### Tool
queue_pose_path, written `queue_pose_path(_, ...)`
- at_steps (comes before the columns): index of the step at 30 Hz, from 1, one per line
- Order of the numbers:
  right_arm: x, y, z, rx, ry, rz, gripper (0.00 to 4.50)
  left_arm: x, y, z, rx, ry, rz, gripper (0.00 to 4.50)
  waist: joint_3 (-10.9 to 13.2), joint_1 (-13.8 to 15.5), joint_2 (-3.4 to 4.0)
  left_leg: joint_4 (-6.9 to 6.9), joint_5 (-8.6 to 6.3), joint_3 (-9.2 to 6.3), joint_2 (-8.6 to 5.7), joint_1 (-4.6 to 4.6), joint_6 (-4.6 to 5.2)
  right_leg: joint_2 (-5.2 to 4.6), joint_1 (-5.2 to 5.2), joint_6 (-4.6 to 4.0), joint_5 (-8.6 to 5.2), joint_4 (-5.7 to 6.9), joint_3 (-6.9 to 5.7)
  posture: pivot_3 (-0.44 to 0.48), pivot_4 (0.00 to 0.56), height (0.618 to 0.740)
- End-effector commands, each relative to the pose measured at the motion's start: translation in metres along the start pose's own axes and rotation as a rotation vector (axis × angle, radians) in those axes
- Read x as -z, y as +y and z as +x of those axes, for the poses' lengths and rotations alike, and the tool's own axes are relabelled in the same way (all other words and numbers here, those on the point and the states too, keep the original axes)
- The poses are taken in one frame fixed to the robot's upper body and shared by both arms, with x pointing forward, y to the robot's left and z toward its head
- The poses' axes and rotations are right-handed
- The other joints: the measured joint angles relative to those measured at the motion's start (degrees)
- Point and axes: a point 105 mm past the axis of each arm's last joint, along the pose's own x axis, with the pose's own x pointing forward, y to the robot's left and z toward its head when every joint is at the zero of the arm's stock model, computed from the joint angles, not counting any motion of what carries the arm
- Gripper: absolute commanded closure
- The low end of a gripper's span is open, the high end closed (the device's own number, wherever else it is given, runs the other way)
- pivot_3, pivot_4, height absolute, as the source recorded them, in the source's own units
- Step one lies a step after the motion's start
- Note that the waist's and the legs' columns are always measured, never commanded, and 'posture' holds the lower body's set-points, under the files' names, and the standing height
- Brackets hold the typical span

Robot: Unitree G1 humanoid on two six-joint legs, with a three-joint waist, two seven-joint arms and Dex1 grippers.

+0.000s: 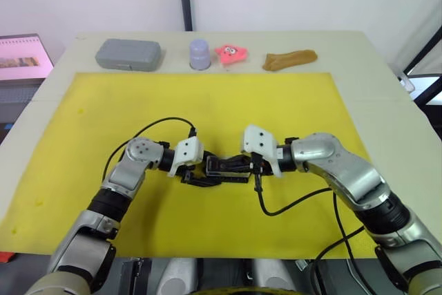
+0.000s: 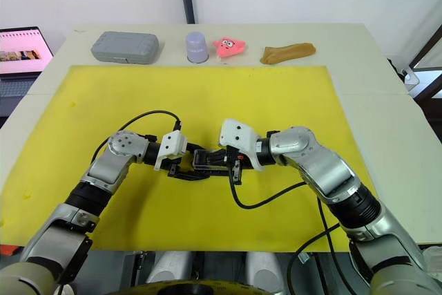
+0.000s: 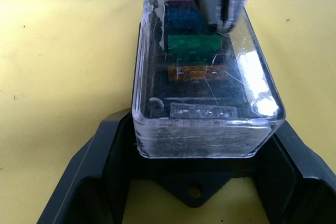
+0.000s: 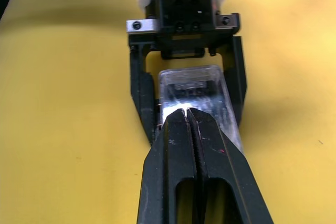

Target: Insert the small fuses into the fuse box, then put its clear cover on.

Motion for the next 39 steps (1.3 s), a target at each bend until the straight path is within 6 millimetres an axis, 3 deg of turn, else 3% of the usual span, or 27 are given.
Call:
queue_pose_path(1, 0.009, -0.008, -0.006, 0.042, 0.031, 0.086, 4.46, -0.001, -0.004, 0.005, 0.018, 0.0, 0.002, 1.95, 0.0, 0.02, 0.0, 0.0, 0.0, 0.0, 0.0, -0.02, 0.0, -0.01, -0.01, 0.0, 0.0, -0.01, 0.0, 0.0, 0.15, 0.74)
queue_pose_path(8, -0.033, -0.01, -0.035, 0.055, -0.097, 0.068, 4.46, 0.0, 0.0, 0.003, 0.011, 0.028, 0.015, 1.95, 0.02, 0.19, 0.03, 0.13, 0.02, -0.09, -0.02, -0.71, -0.03, -0.07, -0.6, 0.01, 0.01, 0.02, 0.0, 0.0, 0.15, 0.74)
queue_pose_path(10, -0.036, -0.009, -0.043, 0.06, -0.099, 0.059, 4.5, -0.002, 0.004, 0.002, -0.009, 0.019, 0.022, 0.93, 0.02, 0.35, 0.02, 0.13, 0.02, -0.09, -0.04, -0.76, -0.03, -0.1, -0.64, 0.02, 0.01, 0.01, 0.0, 0.0, 0.15, 0.74)
queue_pose_path(12, -0.036, -0.008, -0.048, 0.067, -0.09, 0.052, 4.5, -0.004, 0.005, 0.002, -0.013, 0.011, 0.031, 0.19, 0.03, 0.39, 0.02, 0.13, 0.02, -0.1, -0.04, -0.76, -0.03, -0.1, -0.63, 0.02, 0.02, 0.0, 0.0, 0.0, 0.15, 0.74)
queue_pose_path(13, -0.036, -0.008, -0.051, 0.074, -0.079, 0.044, 4.5, -0.004, 0.005, 0.002, -0.012, 0.014, 0.039, 0.08, 0.03, 0.43, 0.02, 0.13, 0.02, -0.1, -0.04, -0.75, -0.03, -0.1, -0.62, 0.02, 0.02, 0.0, -0.01, 0.0, 0.15, 0.74)
queue_pose_path(22, -0.03, -0.011, -0.074, 0.116, -0.014, -0.004, 4.5, -0.007, 0.005, -0.019, -0.031, 0.025, 0.088, 0.08, 0.08, -0.14, 0.01, 0.1, 0.01, -0.1, -0.02, -0.77, -0.03, -0.06, -0.67, 0.02, 0.02, 0.01, -0.01, 0.0, 0.15, 0.74)
queue_pose_path(25, -0.02, -0.011, -0.086, 0.129, 0.049, -0.032, 3.67, -0.011, 0.004, -0.039, -0.064, 0.035, 0.093, 0.0, 0.11, -0.32, 0.0, 0.05, 0.01, -0.09, 0.03, -0.78, -0.03, -0.08, -0.74, 0.02, 0.02, 0.01, 0.03, 0.0, 0.15, 0.74)
queue_pose_path(32, -0.008, -0.013, -0.122, 0.149, 0.172, -0.103, 0.13, -0.036, 0.005, -0.101, -0.184, 0.085, 0.014, 0.0, 0.23, -0.11, 0.08, -0.15, 0.08, -0.08, 0.13, -1.08, -0.15, -0.01, -1.19, 0.01, 0.01, 0.07, 0.05, 0.0, 0.15, 0.74)
queue_pose_path(39, -0.008, -0.015, -0.16, 0.156, 0.266, -0.145, 0.06, -0.058, -0.007, -0.148, -0.283, 0.176, -0.071, 0.0, 0.3, -0.18, 0.17, -0.1, 0.07, -0.01, 0.07, -1.46, -0.12, -0.05, -1.46, 0.02, 0.02, -0.05, 0.02, 0.0, 0.15, 0.74)
